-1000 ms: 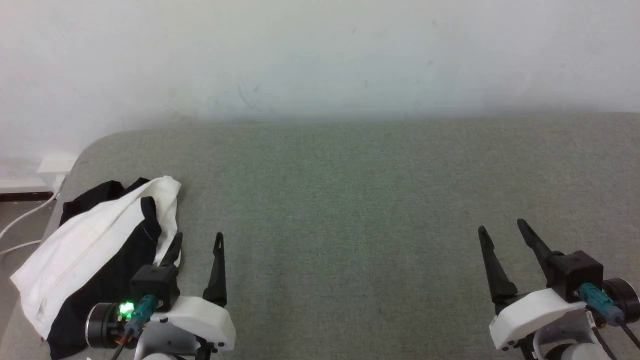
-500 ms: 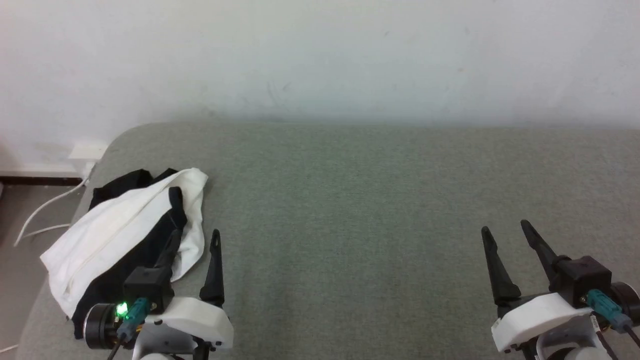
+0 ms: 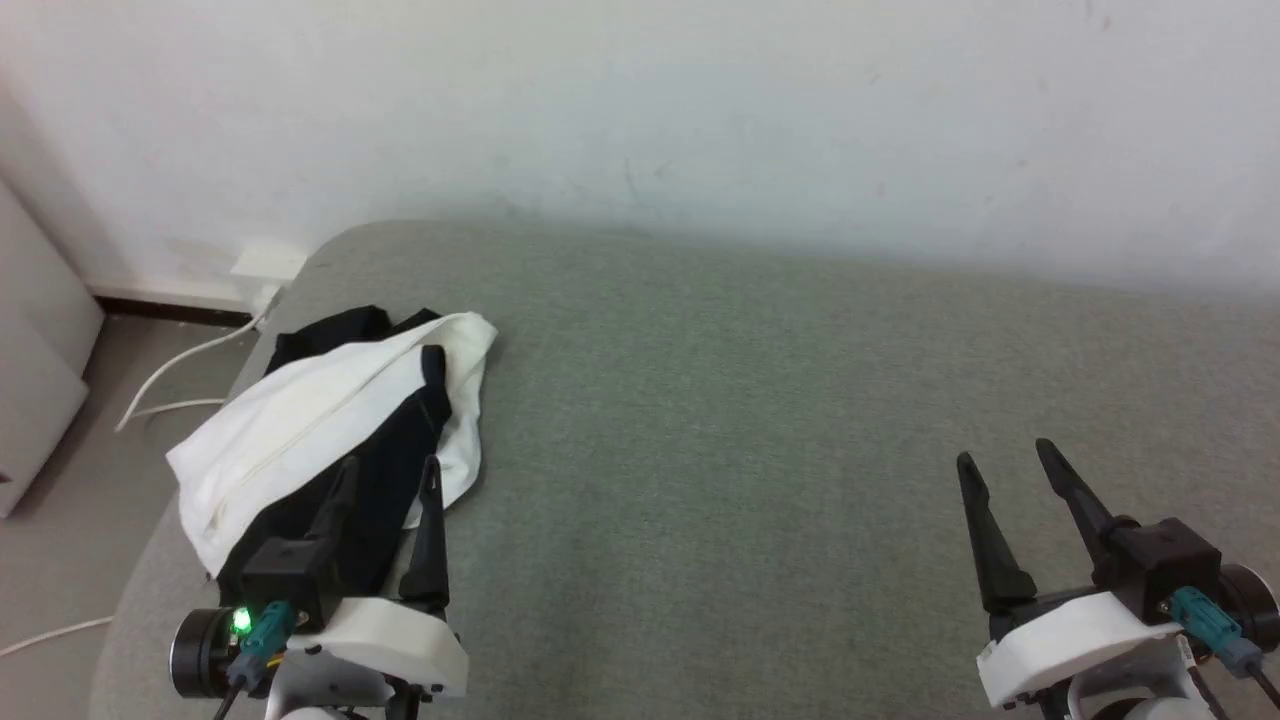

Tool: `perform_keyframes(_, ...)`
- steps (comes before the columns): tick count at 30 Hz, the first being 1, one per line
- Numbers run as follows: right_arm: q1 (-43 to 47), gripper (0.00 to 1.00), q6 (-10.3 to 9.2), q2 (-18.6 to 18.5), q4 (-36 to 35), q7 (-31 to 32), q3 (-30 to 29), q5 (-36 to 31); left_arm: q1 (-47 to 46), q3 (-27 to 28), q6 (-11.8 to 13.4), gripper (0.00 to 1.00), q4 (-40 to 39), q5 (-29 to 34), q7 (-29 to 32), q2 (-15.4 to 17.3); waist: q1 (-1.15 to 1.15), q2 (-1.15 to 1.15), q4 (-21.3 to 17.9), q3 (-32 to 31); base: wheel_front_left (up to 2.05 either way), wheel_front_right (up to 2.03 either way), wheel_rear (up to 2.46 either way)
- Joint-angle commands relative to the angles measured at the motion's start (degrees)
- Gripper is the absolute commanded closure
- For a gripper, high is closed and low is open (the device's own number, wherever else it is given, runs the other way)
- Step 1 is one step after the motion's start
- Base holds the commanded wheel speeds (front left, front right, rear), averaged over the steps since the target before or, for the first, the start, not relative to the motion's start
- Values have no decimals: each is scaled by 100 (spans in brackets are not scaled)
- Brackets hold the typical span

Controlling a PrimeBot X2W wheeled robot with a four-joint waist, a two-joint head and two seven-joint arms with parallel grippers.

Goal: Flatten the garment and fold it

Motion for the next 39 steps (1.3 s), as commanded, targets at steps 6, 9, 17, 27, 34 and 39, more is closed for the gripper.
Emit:
perform_keyframes(6,58,0,-5,9,-31,-128,27,13,65,-33,-23,0,23,-91,-127,-7,0,-1,387,45,0,0,0)
perform_keyframes(9,56,0,-5,9,-53,-163,42,-23,69,-53,-13,0,18,-137,-163,-7,0,-1,525,62,0,0,0)
perform_keyframes(17,73,0,-6,10,-94,-229,89,-70,120,-75,6,0,42,-158,-247,-8,0,-1,810,61,-5,-5,-5)
perform_keyframes(27,130,0,-7,11,-223,-270,168,-140,159,-114,15,0,145,-228,-366,-10,0,-1,1102,66,-5,-5,-5)
perform_keyframes(34,166,0,-8,12,-341,-314,218,-122,134,-90,-17,0,155,-338,-450,-10,0,-1,1281,87,0,0,0)
perform_keyframes(39,195,0,-8,13,-416,-345,251,-110,48,-68,-73,0,226,-517,-510,-11,0,-1,1361,108,0,0,0)
